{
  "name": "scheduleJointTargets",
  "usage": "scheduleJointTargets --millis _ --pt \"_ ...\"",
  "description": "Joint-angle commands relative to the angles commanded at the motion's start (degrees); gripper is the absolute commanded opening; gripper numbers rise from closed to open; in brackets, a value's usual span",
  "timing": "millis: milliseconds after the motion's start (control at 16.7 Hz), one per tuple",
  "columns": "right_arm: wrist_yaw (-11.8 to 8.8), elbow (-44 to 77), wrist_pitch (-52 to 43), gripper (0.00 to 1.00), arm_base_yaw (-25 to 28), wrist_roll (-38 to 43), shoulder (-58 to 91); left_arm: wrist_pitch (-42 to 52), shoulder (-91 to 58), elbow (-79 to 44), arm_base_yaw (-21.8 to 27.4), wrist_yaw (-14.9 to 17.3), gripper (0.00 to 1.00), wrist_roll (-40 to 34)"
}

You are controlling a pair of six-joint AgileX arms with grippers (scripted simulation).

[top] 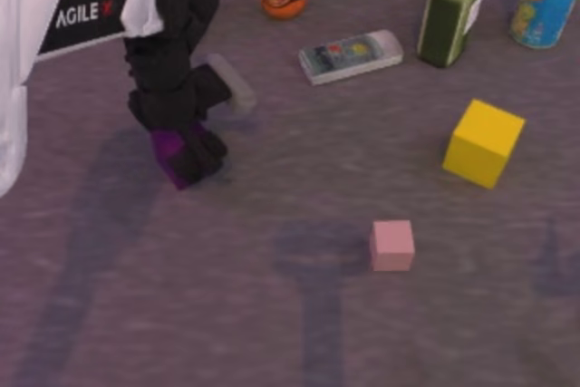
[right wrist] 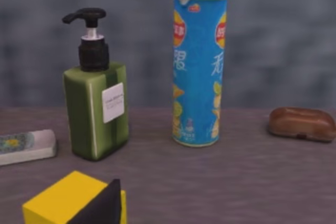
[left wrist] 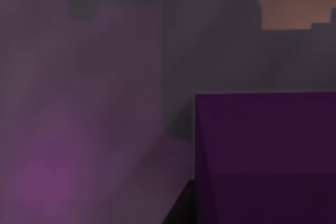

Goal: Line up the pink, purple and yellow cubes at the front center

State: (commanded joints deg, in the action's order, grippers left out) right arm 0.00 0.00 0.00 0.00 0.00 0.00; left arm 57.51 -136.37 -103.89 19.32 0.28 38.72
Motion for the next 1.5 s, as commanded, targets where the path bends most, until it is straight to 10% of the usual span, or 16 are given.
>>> scheduleJointTargets --millis 1020,1500 --pt "0.0 0.0 0.0 1.0 0.0 0.0 0.0 14.02 4.58 -10.05 0.37 0.47 0.0 0.05" --pt "0.0 0.0 0.0 1.0 0.0 0.0 0.0 13.8 10.26 -4.27 20.42 0.67 0.0 6.05"
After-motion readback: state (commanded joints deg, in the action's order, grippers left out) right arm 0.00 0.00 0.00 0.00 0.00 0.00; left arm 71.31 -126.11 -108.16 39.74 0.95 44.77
